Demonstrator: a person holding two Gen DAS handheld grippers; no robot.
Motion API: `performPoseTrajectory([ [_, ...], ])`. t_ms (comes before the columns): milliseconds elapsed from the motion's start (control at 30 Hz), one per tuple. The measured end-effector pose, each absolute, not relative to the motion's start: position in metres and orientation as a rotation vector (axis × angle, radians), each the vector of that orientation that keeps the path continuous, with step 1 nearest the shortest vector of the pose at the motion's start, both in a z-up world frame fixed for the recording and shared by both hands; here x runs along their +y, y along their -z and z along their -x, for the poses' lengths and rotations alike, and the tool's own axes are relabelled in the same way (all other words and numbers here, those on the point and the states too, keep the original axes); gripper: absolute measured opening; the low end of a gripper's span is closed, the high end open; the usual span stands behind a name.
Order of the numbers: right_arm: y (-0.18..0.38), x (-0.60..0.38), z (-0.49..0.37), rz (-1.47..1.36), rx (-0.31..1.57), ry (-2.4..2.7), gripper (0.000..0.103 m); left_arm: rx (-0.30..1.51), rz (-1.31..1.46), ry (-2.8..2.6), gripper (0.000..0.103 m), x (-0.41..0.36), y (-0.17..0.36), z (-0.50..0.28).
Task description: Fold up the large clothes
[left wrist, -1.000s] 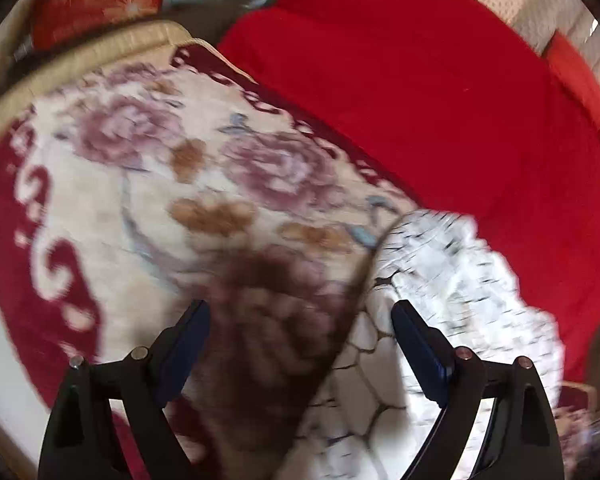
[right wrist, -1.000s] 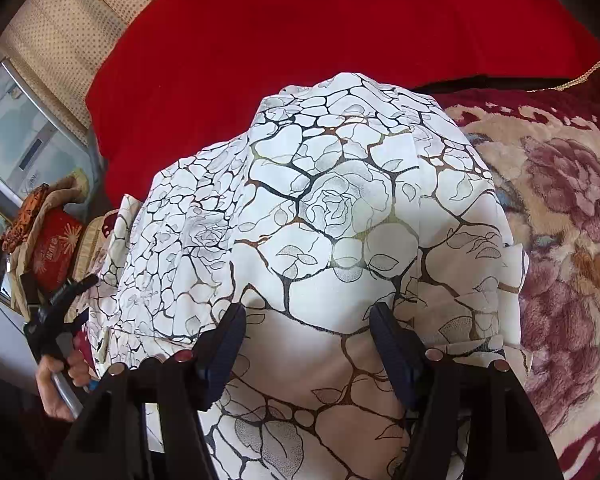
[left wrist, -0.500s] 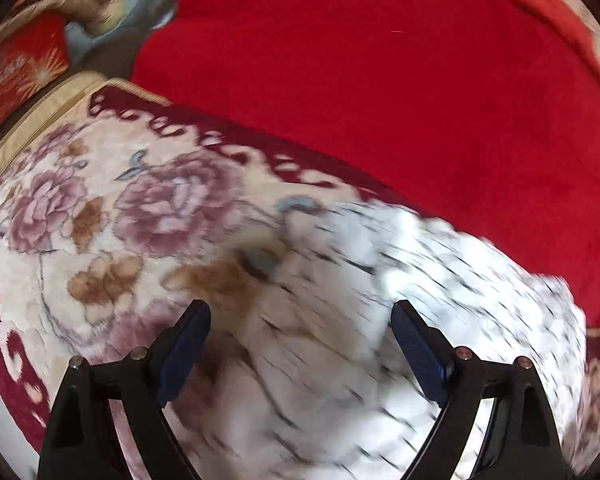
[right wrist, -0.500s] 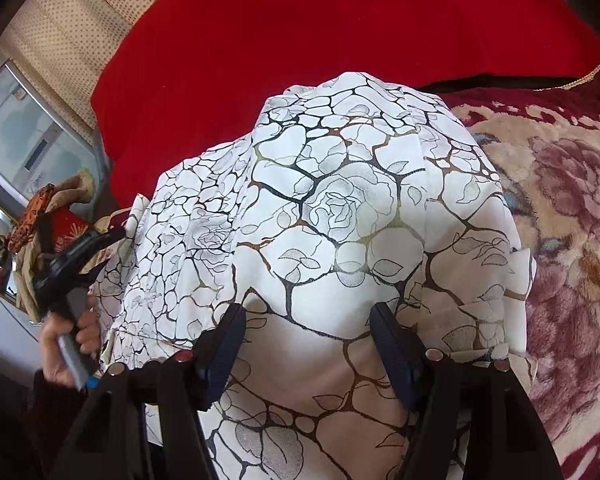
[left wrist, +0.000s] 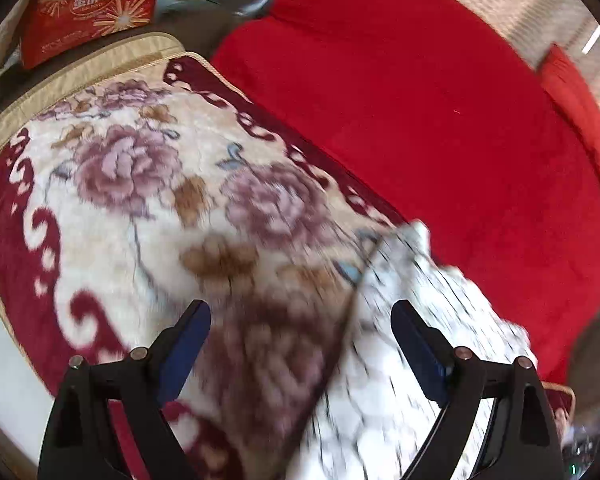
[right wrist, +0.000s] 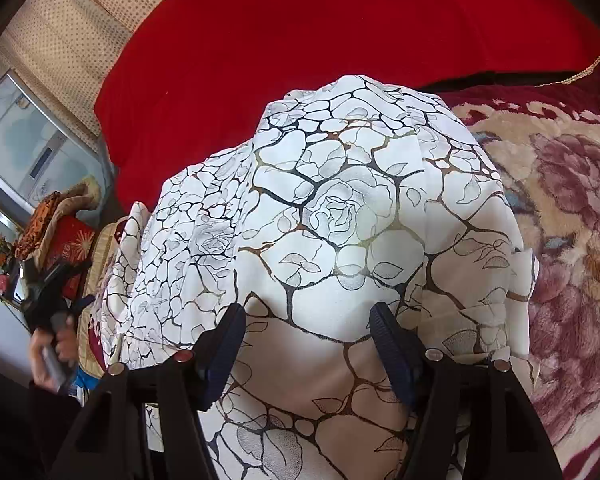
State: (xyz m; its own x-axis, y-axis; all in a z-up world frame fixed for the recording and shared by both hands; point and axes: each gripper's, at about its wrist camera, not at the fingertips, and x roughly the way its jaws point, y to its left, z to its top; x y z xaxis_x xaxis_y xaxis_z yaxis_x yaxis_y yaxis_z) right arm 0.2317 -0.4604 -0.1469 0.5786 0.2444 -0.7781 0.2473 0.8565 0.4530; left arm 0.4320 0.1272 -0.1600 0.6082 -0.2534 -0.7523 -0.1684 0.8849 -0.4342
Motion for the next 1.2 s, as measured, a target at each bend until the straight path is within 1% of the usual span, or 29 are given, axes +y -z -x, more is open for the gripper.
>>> performPoseTrajectory([
  [167,0.148,-0.460,-0.231,-0.555,0.965,0.009,0.068,0.929,0.495,0.138,0.092,0.114,0.159,-0.384],
  [233,0.148,-0.460,-0.231,-0.560,0.963,0.012,0.068,0.966,0.543,0.169,0.092,0.109,0.173,-0.362],
  [300,0.147,-0.459,-0.230,-0.558,0.962,0.016,0.068,0.992,0.648,0.236,0.092,0.103,0.191,-0.336],
  [367,0.147,-0.458,-0.231,-0.545,0.961,0.019,0.068,0.948,0.741,0.266,0.092,0.097,0.200,-0.312],
  [467,0.147,-0.456,-0.232,-0.527,0.961,0.020,0.068,0.953,0.808,0.320,0.092,0.080,0.215,-0.293],
  [633,0.147,-0.455,-0.232,-0.526,0.961,0.021,0.068,1.036,0.973,0.303,0.092,0.068,0.252,-0.298],
  [800,0.146,-0.456,-0.233,-0.525,0.962,0.020,0.068,0.947,1.103,0.308,0.091,0.072,0.256,-0.316],
  [833,0.146,-0.456,-0.233,-0.526,0.962,0.021,0.068,0.925,1.128,0.321,0.089,0.070,0.256,-0.321],
  [867,0.146,-0.456,-0.233,-0.527,0.962,0.021,0.068,0.912,1.148,0.330,0.074,0.070,0.256,-0.324],
  [900,0.146,-0.456,-0.233,-0.527,0.962,0.021,0.068,0.903,1.159,0.332,0.064,0.069,0.255,-0.328],
  [933,0.146,-0.456,-0.233,-0.526,0.962,0.021,0.068,0.895,1.158,0.333,0.057,0.068,0.253,-0.331],
  [1033,0.146,-0.457,-0.233,-0.524,0.963,0.017,0.068,0.870,1.106,0.344,0.057,0.057,0.246,-0.336],
  [1100,0.146,-0.457,-0.233,-0.526,0.962,0.015,0.068,0.858,1.089,0.344,0.059,0.053,0.246,-0.339],
  [1167,0.145,-0.458,-0.232,-0.531,0.961,0.013,0.068,0.848,1.119,0.365,0.075,0.051,0.247,-0.344],
  [1200,0.145,-0.458,-0.231,-0.533,0.960,0.012,0.068,0.848,1.129,0.370,0.075,0.052,0.247,-0.345],
])
